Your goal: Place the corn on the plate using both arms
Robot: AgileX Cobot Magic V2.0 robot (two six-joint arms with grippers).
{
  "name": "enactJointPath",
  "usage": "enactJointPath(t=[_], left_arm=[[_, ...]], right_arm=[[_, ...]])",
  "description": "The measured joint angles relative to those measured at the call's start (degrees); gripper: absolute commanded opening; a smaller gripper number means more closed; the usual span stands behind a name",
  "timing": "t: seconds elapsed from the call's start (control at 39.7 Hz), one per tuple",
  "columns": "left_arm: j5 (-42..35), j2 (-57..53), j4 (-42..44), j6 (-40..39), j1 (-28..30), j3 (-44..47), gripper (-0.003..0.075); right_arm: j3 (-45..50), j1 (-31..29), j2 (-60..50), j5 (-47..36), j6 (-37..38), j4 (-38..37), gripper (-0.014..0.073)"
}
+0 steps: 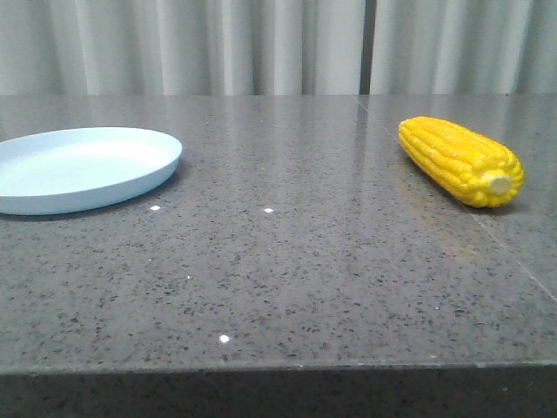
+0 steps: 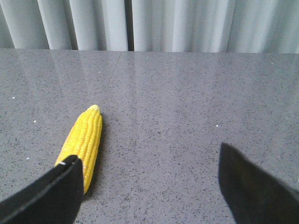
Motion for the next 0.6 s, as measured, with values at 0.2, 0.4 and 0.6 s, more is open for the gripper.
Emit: enactJointPath(t=[0.2, 0.4, 0.6], left_arm=[[0.8, 1.6, -1.7, 0.0, 0.0, -0.6, 0.0597], [2.3, 13.7, -1.7, 2.2, -4.1, -5.6, 0.0594], [9.7, 30.7, -1.7, 3.0, -8.6, -15.4, 0.0508]], right_arm=[[0.0, 0.0, 0.0, 0.0, 0.0, 0.0, 0.0645], [0.0, 0.0, 0.0, 0.0, 0.0, 0.0, 0.0645], [0.0, 0.0, 0.0, 0.0, 0.0, 0.0, 0.0645]])
